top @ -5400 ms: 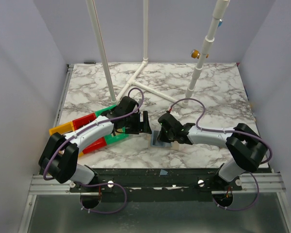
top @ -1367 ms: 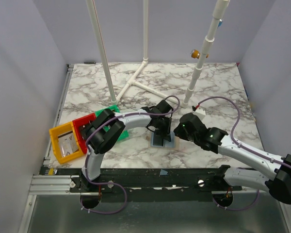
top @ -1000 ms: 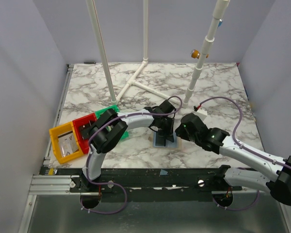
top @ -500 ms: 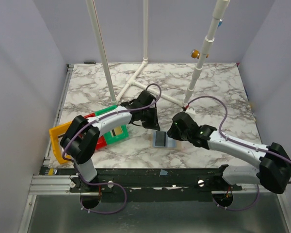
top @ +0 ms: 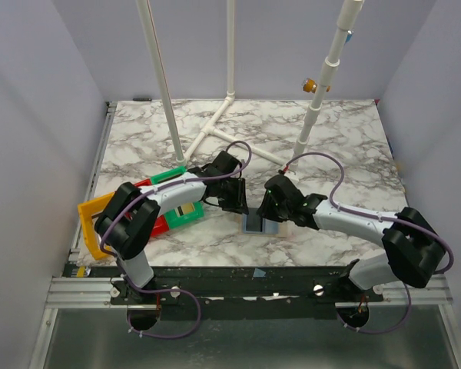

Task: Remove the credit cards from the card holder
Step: Remove the credit card from the card holder.

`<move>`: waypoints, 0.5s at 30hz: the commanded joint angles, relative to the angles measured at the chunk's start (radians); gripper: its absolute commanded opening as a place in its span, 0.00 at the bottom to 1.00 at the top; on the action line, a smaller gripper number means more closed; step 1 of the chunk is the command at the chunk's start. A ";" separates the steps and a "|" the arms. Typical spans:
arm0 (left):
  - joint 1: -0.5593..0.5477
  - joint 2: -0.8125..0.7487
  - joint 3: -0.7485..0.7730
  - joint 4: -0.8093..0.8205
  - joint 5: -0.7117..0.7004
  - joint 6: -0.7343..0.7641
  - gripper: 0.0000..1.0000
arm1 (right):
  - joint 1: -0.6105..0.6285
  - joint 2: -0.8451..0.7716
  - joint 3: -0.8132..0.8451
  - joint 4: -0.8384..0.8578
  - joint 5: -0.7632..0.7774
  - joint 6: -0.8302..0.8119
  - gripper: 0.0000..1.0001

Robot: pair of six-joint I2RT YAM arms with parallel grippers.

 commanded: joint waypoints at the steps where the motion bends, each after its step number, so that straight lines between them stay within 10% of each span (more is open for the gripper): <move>1: 0.000 0.025 -0.005 0.028 0.003 0.023 0.32 | -0.018 0.026 -0.005 0.044 -0.032 -0.008 0.36; 15: -0.018 0.079 -0.001 0.052 0.017 0.017 0.19 | -0.034 0.048 -0.061 0.081 -0.047 0.006 0.36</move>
